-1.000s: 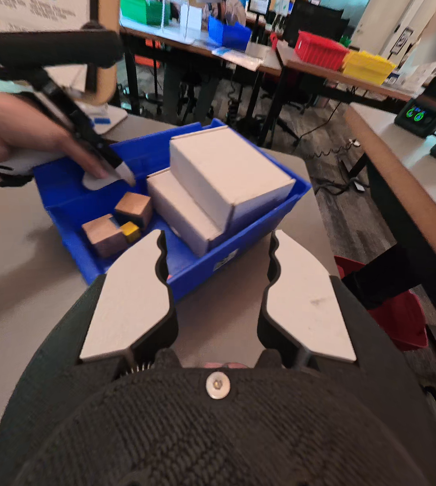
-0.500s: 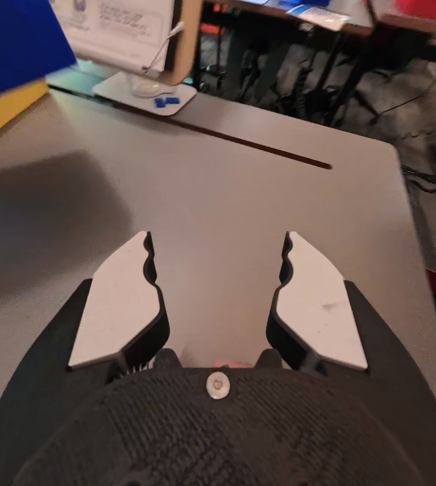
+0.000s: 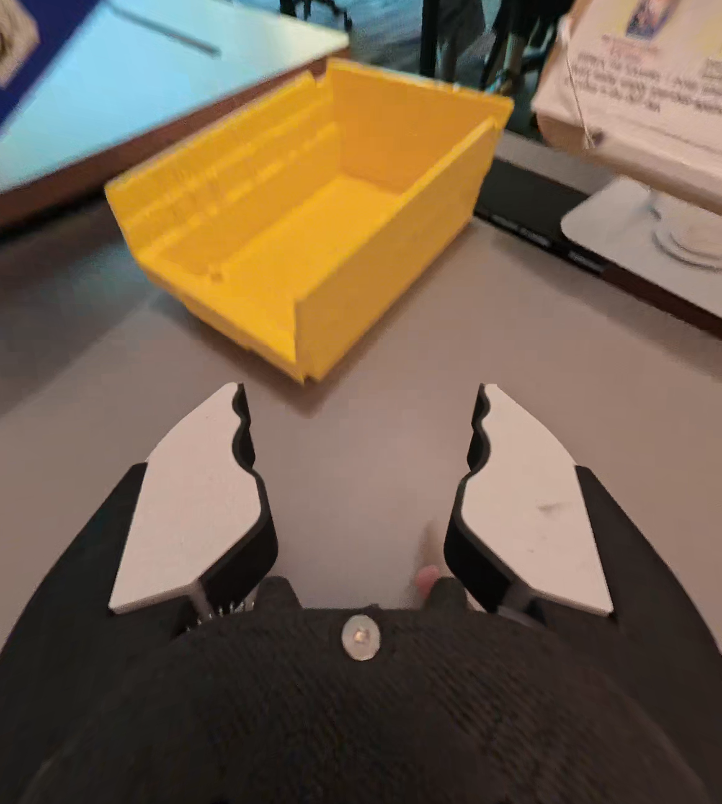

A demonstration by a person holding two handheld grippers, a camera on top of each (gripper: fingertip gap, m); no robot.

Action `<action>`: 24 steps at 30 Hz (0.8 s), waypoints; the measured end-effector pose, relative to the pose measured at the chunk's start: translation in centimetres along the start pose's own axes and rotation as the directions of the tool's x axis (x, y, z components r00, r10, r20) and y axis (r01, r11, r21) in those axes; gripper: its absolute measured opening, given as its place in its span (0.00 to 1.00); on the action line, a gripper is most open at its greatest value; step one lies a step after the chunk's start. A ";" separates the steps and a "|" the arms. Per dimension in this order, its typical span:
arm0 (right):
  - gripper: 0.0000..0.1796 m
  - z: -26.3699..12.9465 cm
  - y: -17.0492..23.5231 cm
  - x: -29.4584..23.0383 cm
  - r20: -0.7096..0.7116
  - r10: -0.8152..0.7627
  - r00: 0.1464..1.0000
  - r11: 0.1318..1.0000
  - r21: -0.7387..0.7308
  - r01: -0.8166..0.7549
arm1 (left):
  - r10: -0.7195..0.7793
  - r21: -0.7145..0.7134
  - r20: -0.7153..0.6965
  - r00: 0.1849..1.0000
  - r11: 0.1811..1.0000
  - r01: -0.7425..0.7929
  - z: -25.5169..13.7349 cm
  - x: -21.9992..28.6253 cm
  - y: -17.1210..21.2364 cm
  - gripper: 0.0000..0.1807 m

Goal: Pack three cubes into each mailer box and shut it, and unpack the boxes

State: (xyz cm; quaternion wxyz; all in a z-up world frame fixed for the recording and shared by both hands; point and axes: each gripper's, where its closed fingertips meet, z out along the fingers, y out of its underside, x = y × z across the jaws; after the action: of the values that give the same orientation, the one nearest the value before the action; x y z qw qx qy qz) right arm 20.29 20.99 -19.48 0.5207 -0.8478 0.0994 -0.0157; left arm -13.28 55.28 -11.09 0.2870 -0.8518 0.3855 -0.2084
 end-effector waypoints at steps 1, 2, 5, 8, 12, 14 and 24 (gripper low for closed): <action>0.55 1.5 -1.6 -0.4 -0.021 0.025 0.999 0.999 0.042 -0.025 | -0.016 -0.016 0.021 1.000 1.000 0.016 -0.3 -1.4 1.1 0.04; 0.55 2.9 -2.9 -0.4 -0.059 0.073 0.996 0.994 0.082 -0.068 | -0.032 -0.028 0.033 0.999 0.999 0.033 -0.5 -2.5 2.2 0.04; 0.51 7.5 -4.6 0.1 -0.143 0.156 0.977 0.985 0.099 -0.143 | -0.064 -0.052 0.050 0.997 0.996 0.067 -0.8 -4.7 5.0 0.05; 0.54 12.0 -3.1 0.3 -0.202 0.167 0.965 0.985 -0.015 -0.174 | -0.072 -0.054 0.061 0.996 0.996 0.076 -0.8 -5.6 6.8 0.06; 0.38 15.1 -0.9 -1.3 -0.117 0.108 0.987 0.984 -0.129 -0.123 | -0.057 -0.082 0.077 0.995 0.995 0.064 -0.5 -5.9 8.4 0.05; 0.32 15.4 -0.6 -1.5 -0.059 0.121 0.991 0.984 -0.128 -0.128 | -0.046 -0.086 0.073 0.996 0.995 0.052 -0.3 -5.8 8.6 0.05; 0.03 9.4 0.2 4.6 -0.093 0.040 0.995 0.986 -0.156 -0.054 | -0.038 -0.104 0.028 0.999 0.994 0.041 3.0 -3.2 8.7 0.06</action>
State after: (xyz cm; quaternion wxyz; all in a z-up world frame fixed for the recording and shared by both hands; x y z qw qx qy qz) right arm 25.97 28.29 -24.32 0.4468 -0.8824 0.1435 -0.0332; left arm -18.23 54.09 -19.48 0.2429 -0.8757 0.3751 -0.1828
